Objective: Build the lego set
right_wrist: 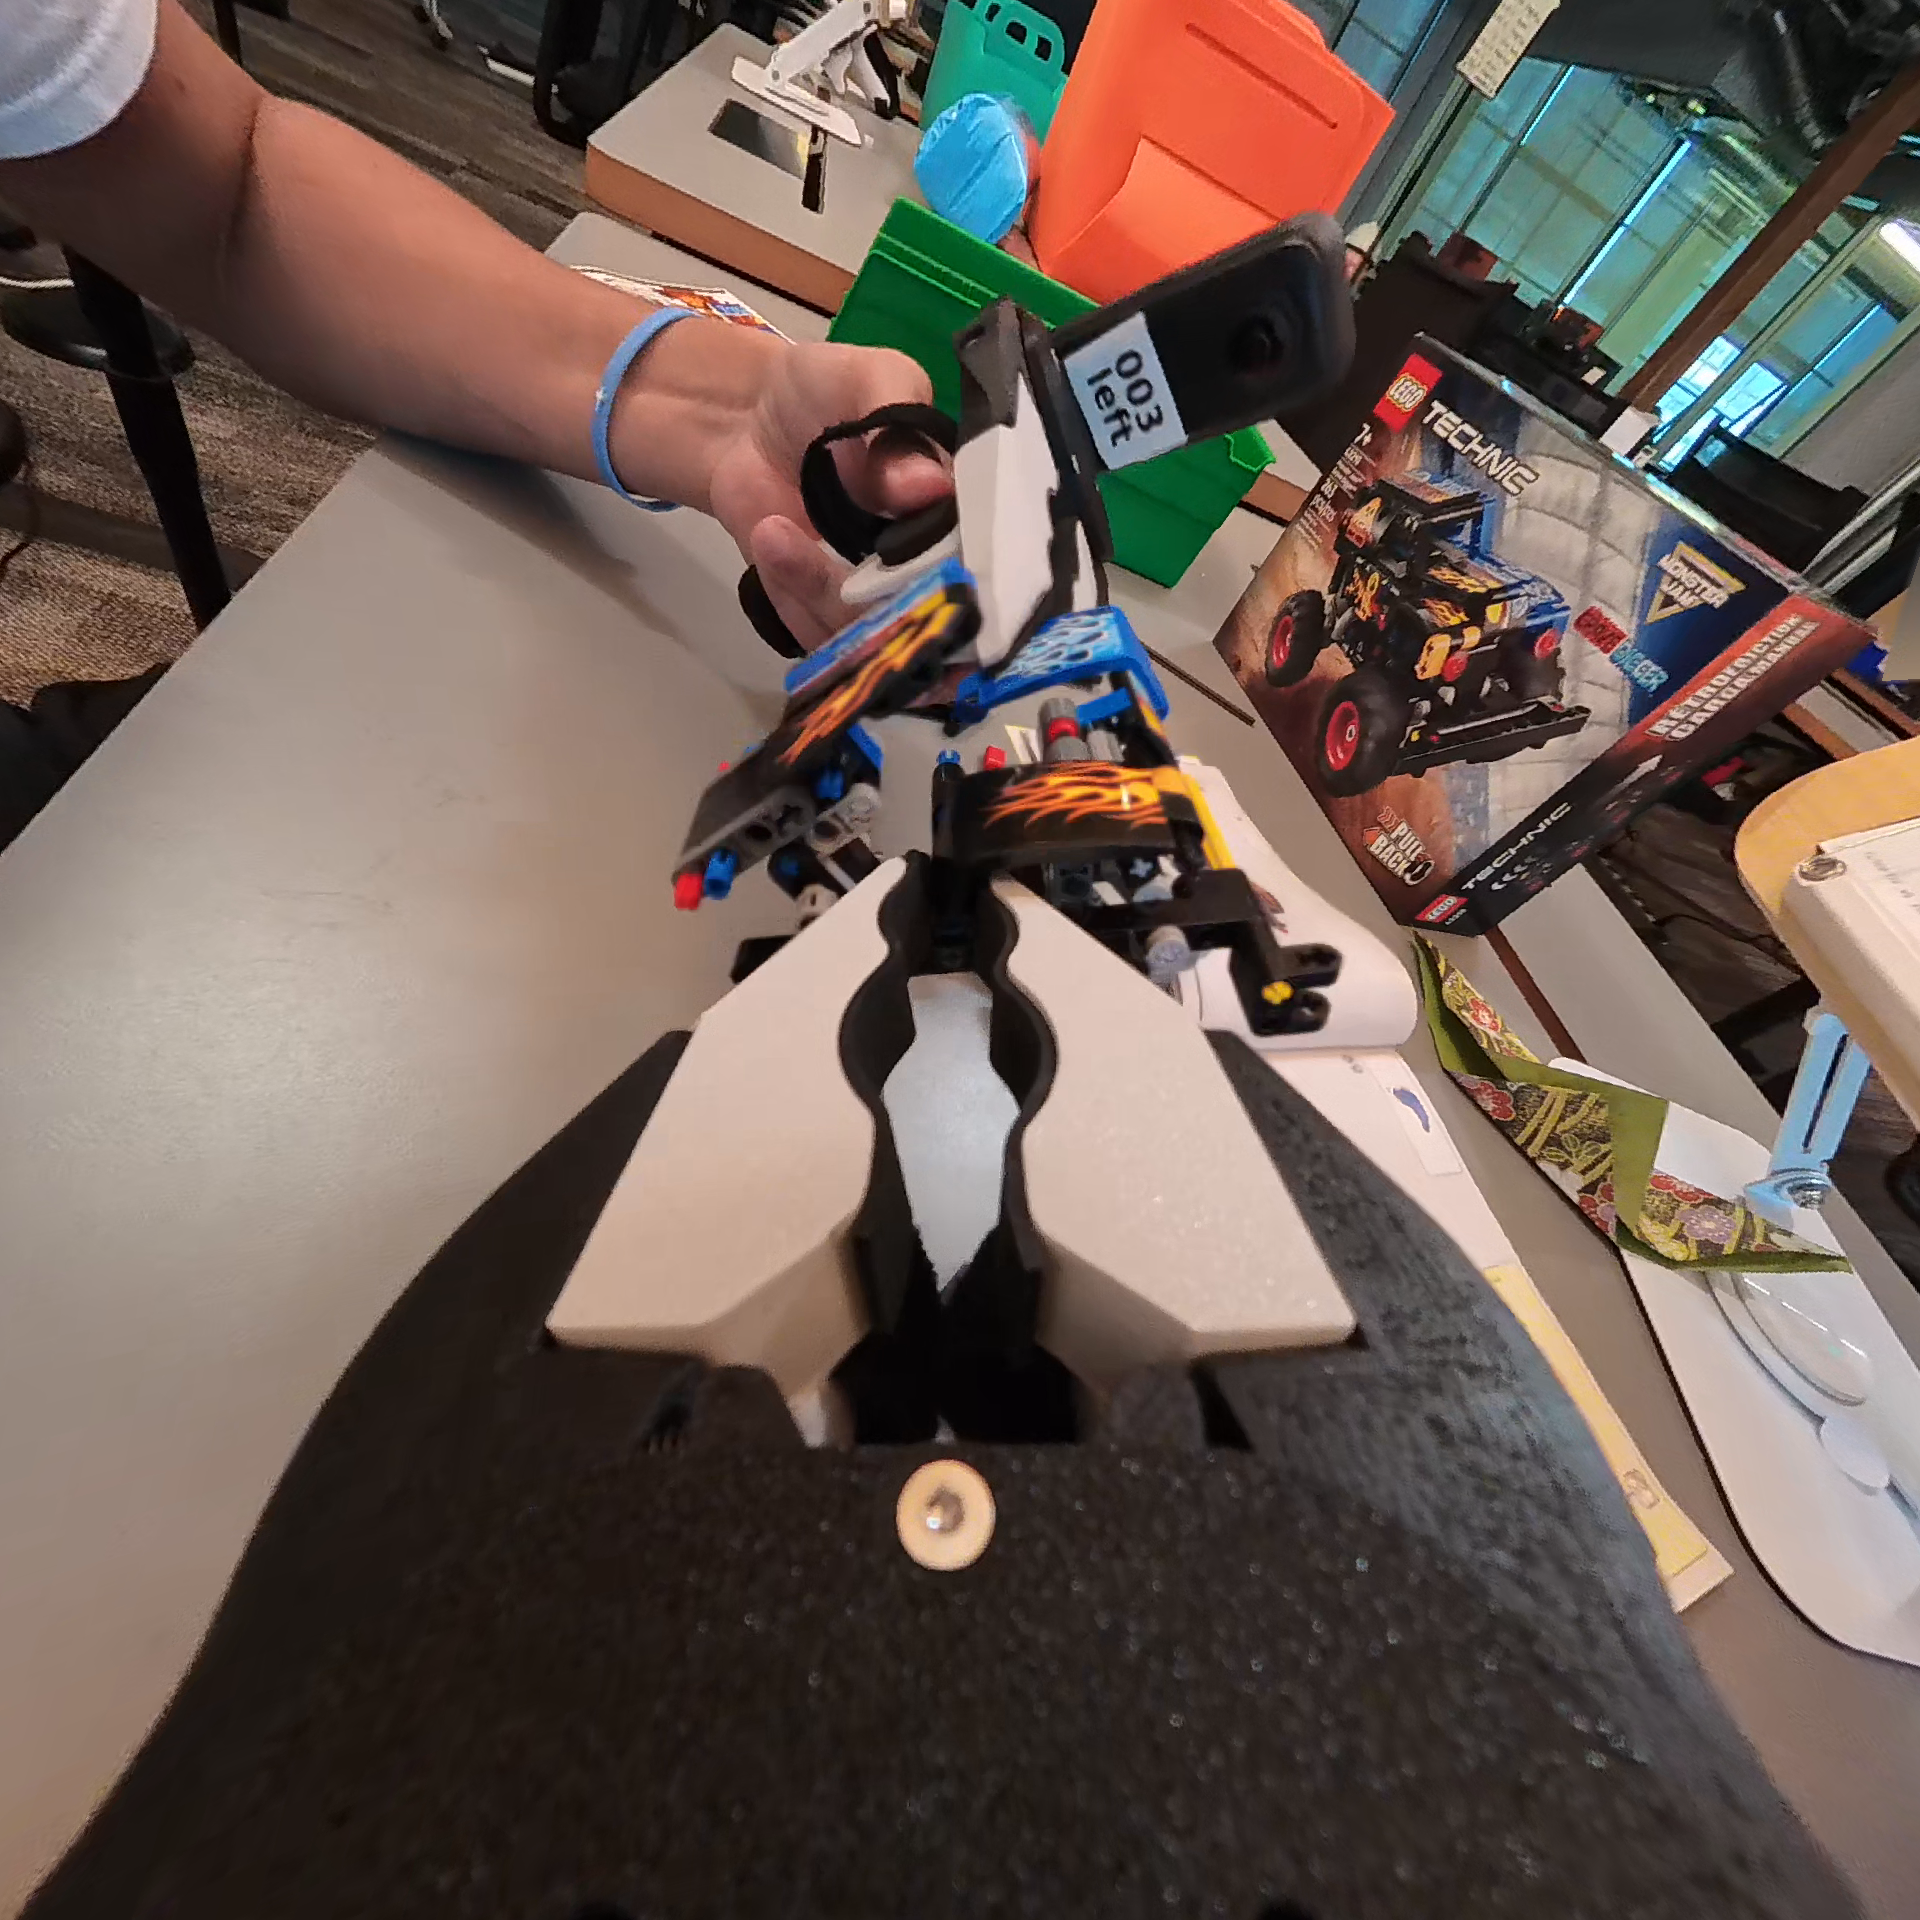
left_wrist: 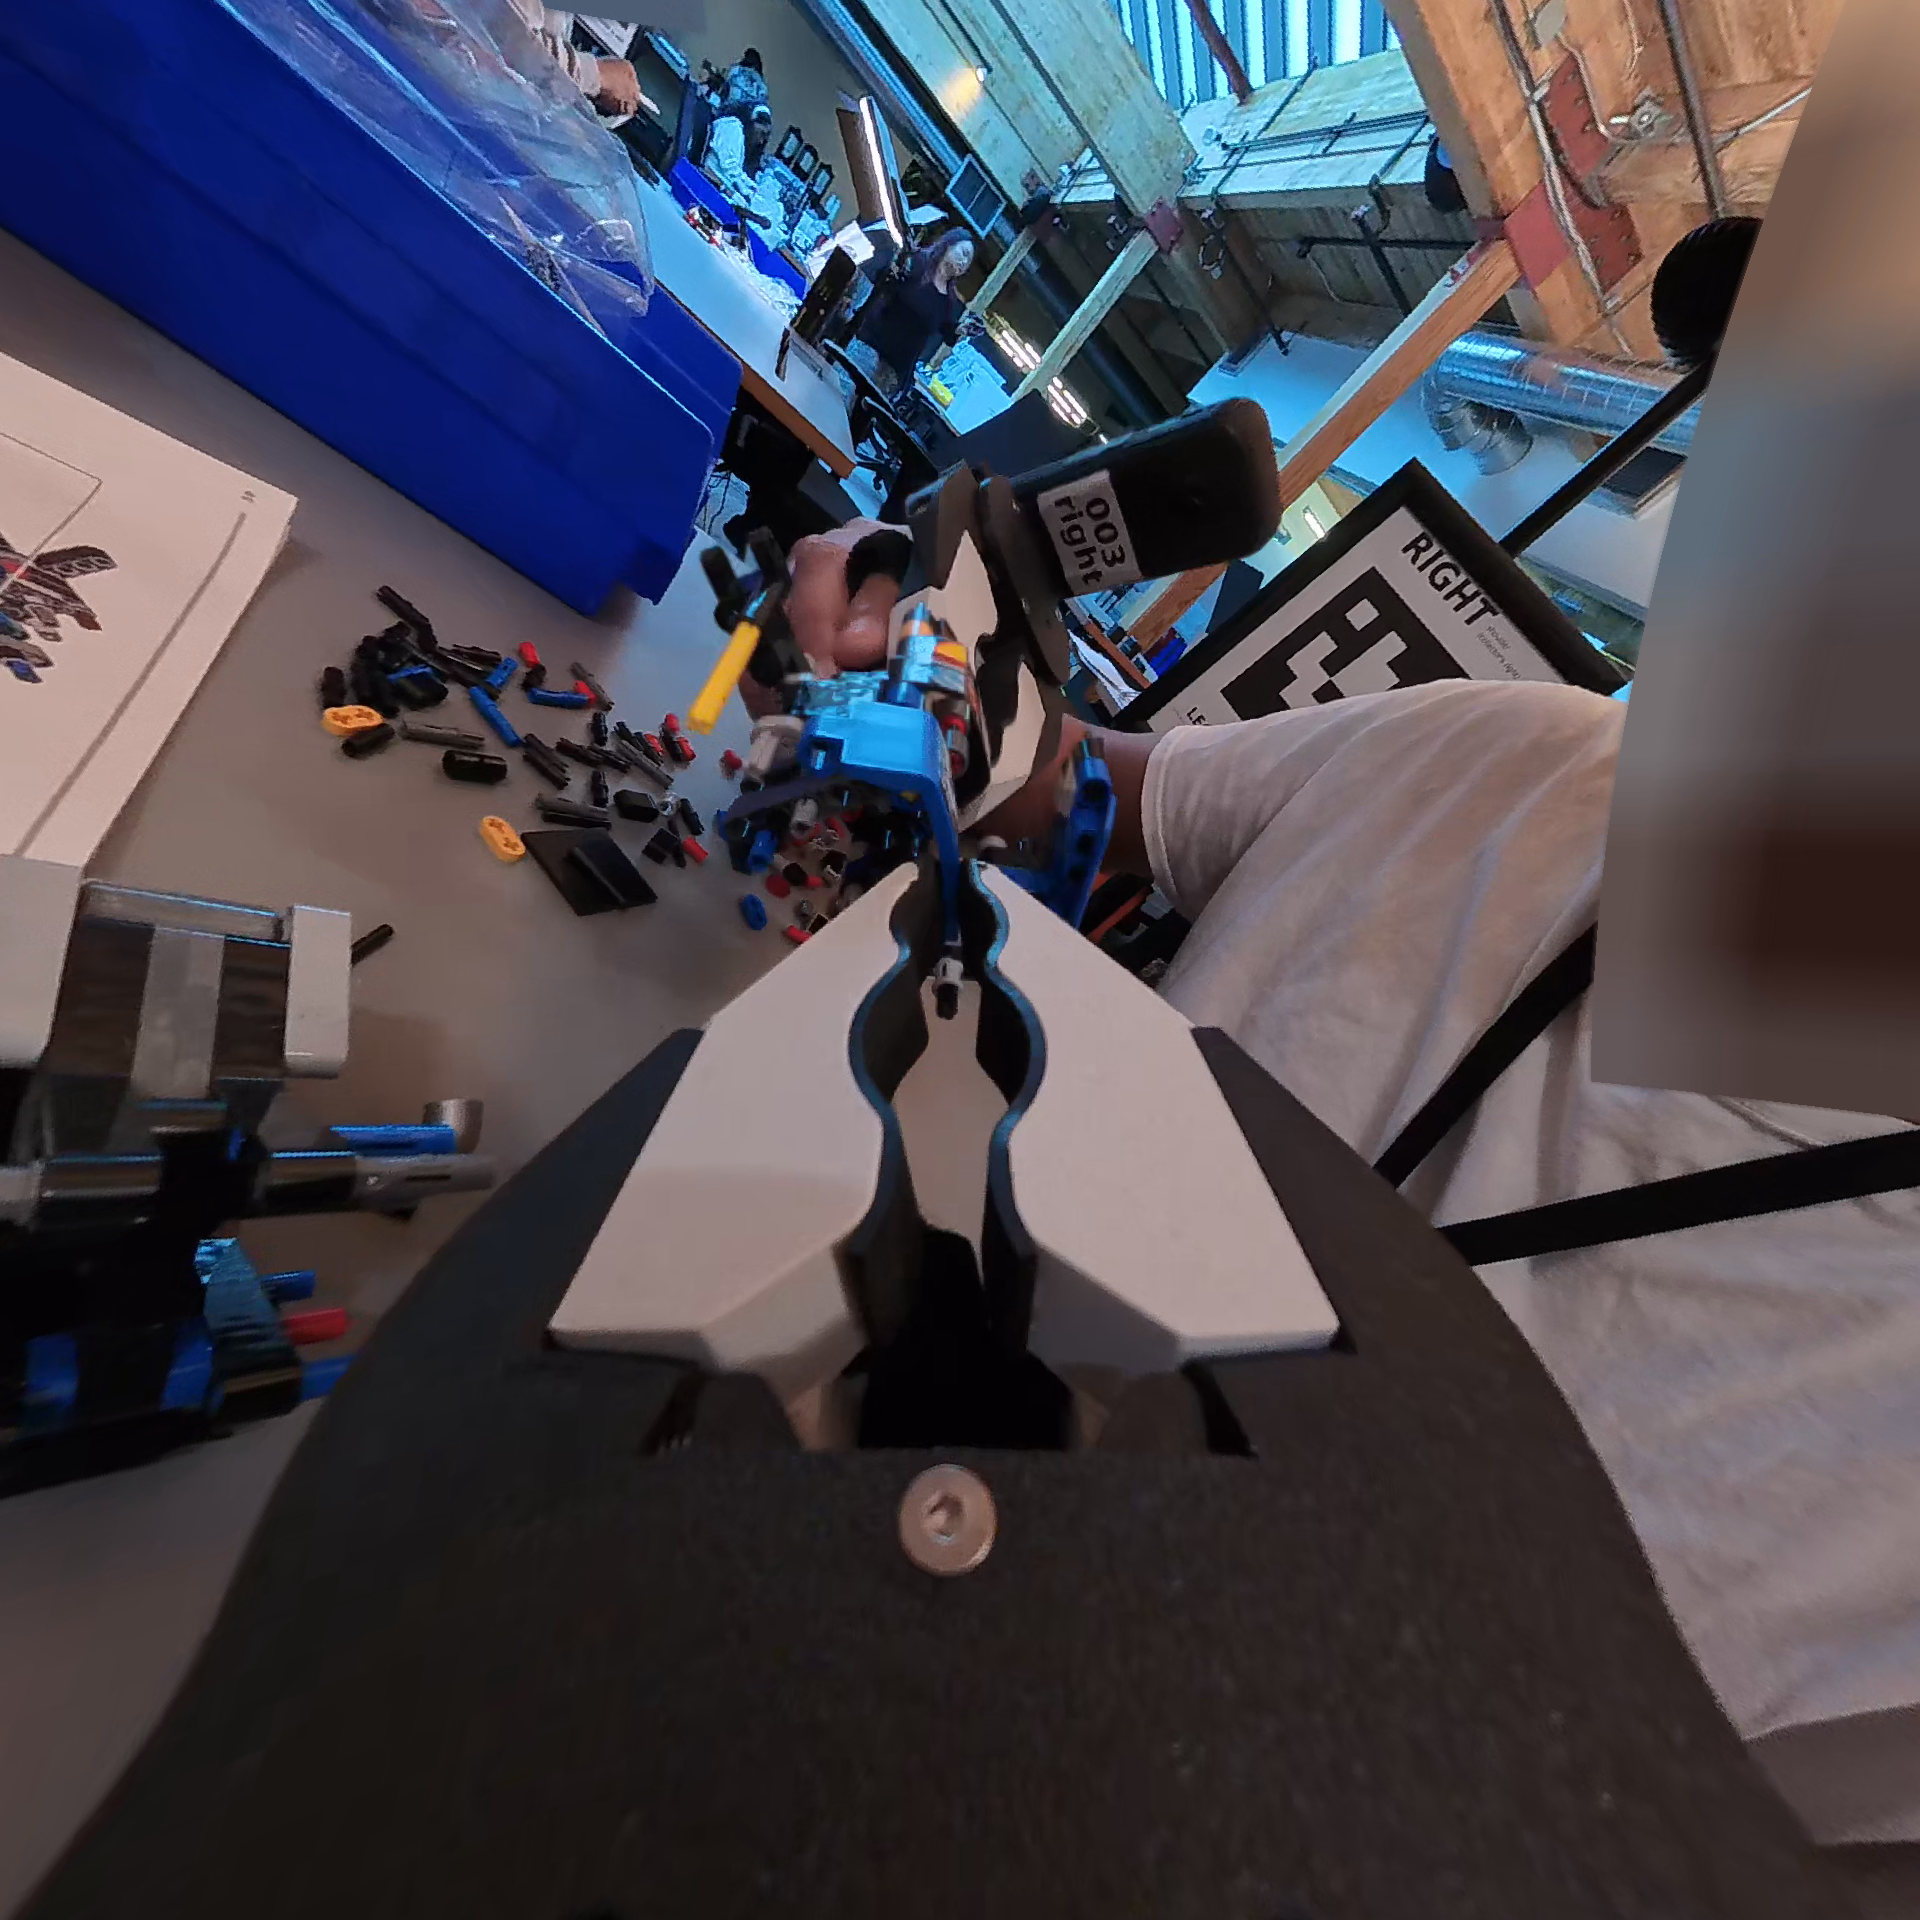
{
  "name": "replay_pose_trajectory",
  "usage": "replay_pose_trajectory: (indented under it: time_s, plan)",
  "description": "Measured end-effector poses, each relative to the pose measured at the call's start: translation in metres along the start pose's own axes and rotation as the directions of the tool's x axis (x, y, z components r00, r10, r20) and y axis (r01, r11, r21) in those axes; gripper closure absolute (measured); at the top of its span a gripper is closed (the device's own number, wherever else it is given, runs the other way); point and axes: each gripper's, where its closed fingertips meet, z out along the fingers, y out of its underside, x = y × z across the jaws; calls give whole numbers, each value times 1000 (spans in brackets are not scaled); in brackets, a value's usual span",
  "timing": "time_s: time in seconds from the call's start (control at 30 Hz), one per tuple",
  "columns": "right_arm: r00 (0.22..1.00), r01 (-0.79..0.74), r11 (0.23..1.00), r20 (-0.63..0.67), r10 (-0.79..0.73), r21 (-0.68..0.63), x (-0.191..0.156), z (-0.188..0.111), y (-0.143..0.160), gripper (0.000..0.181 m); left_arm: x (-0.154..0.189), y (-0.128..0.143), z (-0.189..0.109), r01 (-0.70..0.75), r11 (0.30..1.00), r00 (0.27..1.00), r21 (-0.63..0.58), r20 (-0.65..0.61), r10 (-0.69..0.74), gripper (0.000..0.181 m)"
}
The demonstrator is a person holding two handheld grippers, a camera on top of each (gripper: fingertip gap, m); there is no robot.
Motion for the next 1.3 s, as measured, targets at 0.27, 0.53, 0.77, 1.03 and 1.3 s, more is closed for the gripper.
replay_pose_trajectory:
  time_s: [0.27, 0.53, 0.77, 1.03, 1.3]
  plan:
    - [1000, 6, 1000, 4, -6, -12, -2, 2, 2, 175, 0, 3, 1, -9, 1000, 1000, -13, 1, 9, 181]
    - [1000, 0, 1000, 4, 0, -12, -1, 1, 2, 175, -2, 4, 0, -31, 999, 999, -27, 22, 31, 181]
    - [1000, -11, 1000, 1, 11, -13, 1, 1, 2, 175, -3, 5, -2, -52, 998, 997, -44, 47, 55, 181]
    - [1000, -29, 1000, -7, 29, -5, 5, -2, 2, 175, -2, 5, -1, -55, 998, 997, -41, 46, 57, 181]
    - [1000, -15, 1000, -2, 15, 5, 3, -2, 0, 175, 7, 1, -1, 6, 1000, 999, 7, -42, -6, 181]
